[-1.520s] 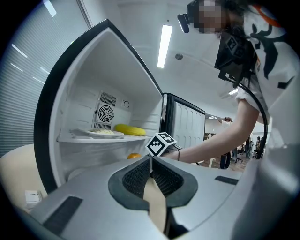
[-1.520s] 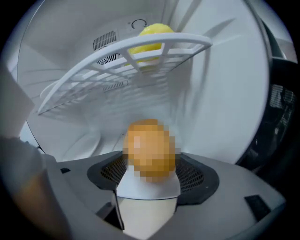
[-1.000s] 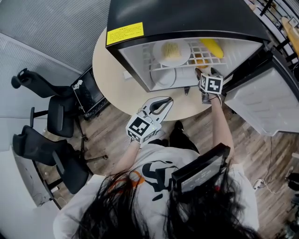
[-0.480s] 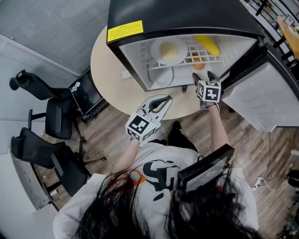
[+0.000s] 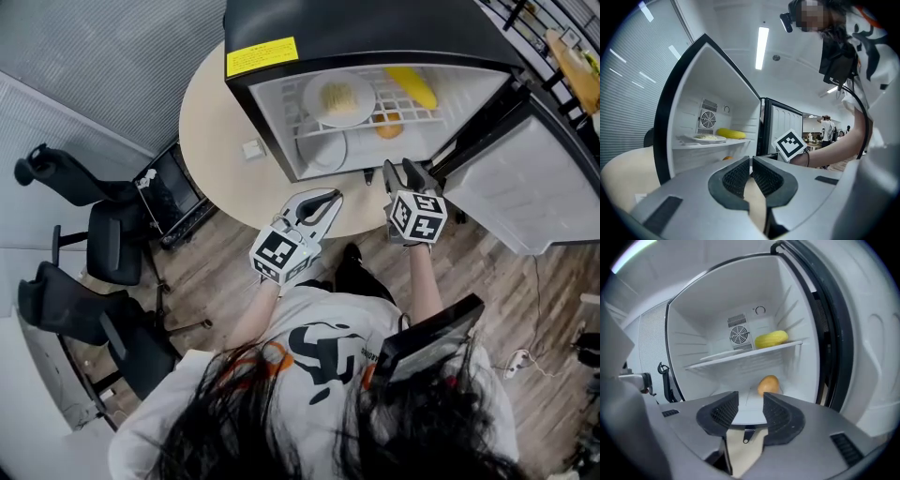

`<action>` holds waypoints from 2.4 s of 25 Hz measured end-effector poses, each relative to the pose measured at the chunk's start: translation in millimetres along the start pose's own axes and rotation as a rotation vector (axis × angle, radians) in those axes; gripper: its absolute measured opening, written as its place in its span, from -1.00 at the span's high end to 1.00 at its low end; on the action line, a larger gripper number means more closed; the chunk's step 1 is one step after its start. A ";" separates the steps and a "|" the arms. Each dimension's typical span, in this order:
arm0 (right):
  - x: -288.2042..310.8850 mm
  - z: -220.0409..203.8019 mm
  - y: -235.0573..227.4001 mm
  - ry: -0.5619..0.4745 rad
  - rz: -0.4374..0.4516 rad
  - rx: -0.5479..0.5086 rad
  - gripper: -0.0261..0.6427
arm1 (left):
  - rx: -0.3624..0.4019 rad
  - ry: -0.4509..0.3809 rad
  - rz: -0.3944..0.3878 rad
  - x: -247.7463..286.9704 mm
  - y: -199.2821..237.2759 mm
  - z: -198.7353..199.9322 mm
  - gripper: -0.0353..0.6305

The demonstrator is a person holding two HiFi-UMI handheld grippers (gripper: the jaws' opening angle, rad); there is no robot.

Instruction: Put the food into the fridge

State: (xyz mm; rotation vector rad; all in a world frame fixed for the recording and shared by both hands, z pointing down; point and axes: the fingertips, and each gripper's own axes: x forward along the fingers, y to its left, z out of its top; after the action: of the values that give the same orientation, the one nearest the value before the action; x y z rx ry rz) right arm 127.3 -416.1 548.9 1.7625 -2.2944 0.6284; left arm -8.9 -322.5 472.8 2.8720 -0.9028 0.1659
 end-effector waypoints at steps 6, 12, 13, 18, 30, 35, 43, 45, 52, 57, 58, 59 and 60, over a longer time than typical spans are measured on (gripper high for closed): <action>-35.2 -0.7 29.9 -0.049 0.017 0.112 0.50 | -0.006 -0.022 0.003 -18.0 -2.7 2.1 0.85; -75.2 -8.5 60.8 -0.056 0.038 0.131 0.50 | -0.018 -0.029 0.000 -41.5 -14.2 -2.7 0.85; -83.4 -11.1 65.7 -0.056 0.039 0.137 0.51 | -0.022 -0.029 -0.001 -45.8 -17.1 -3.9 0.85; -121.3 -24.8 87.0 -0.059 0.034 0.148 0.55 | -0.045 -0.049 -0.031 -65.2 -37.6 -7.4 0.85; -180.4 -50.6 108.1 -0.035 0.012 0.162 0.64 | -0.026 -0.048 -0.130 -70.8 -87.0 -7.4 0.85; -195.4 -54.6 105.0 -0.036 0.014 0.171 0.69 | -0.014 -0.048 -0.139 -68.8 -104.8 -1.2 0.85; -242.1 -60.7 96.5 -0.057 0.042 0.180 0.73 | 0.018 -0.046 -0.102 -79.8 -152.5 6.3 0.85; -257.3 -65.9 95.5 -0.058 0.057 0.179 0.74 | 0.021 -0.042 -0.086 -85.6 -167.7 4.3 0.85; -312.4 -86.7 100.7 -0.062 0.118 0.164 0.76 | 0.050 -0.034 -0.036 -113.4 -225.5 -2.7 0.85; -353.9 -108.6 105.2 -0.053 0.153 0.151 0.77 | 0.044 -0.036 -0.005 -134.1 -269.4 -11.5 0.85; -362.7 -112.7 105.3 -0.051 0.158 0.149 0.78 | 0.044 -0.034 -0.002 -137.6 -279.2 -13.3 0.85; -371.5 -116.4 105.3 -0.049 0.163 0.147 0.78 | 0.046 -0.031 -0.001 -141.0 -289.5 -15.4 0.85; -380.1 -120.1 105.7 -0.048 0.169 0.143 0.78 | 0.047 -0.028 0.000 -144.5 -299.8 -17.7 0.85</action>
State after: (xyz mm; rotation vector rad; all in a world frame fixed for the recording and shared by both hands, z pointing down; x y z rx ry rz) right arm 119.9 -8.8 484.9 1.6700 -2.5078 0.8071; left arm 44.4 5.2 443.6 2.9246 -0.9155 0.1492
